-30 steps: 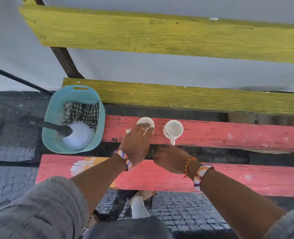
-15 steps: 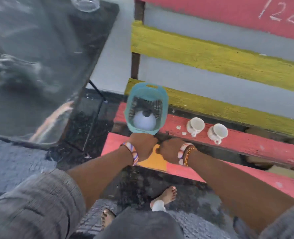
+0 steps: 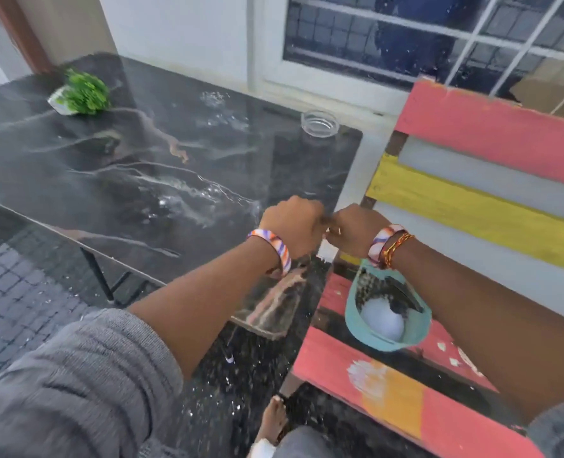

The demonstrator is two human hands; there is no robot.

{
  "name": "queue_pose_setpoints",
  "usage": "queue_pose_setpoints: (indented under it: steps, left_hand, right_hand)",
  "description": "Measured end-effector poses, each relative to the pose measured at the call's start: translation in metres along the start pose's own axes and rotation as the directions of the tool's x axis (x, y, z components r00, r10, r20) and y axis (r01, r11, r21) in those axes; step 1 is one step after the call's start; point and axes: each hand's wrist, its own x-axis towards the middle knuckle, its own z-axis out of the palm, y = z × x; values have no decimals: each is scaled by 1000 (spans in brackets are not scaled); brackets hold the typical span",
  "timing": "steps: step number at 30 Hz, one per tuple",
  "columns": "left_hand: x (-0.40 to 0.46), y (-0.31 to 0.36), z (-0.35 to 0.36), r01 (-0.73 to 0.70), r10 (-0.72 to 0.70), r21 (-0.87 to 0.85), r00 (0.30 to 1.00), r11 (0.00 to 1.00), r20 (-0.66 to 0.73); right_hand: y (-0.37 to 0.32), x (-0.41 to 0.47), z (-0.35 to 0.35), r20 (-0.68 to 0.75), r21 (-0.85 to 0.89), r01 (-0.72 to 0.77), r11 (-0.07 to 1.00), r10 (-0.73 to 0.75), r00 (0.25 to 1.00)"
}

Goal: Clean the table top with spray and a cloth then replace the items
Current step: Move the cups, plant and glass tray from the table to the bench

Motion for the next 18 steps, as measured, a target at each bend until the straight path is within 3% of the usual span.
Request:
queue_pose_setpoints:
  steps: [5,8,12,18]
  left_hand:
    - [72,-36,-15,137,-129,-334,991,932,47]
    - [124,-55,-18,161,-134,-385,986,909,96]
    - [185,-82,-17,187,-148,-406,981,895,126]
    - [238,-121,-18,224,-183,-395,973,891,138]
  right_hand:
    - [26,74,-3,-129,398,-133,908,199,971]
    - [51,132,-2,-149,508,-217,834,333,931]
    - [78,198,0,-180,450,-260,854,372,911]
    - [86,266,-10,-166,201,-358,912,392,905]
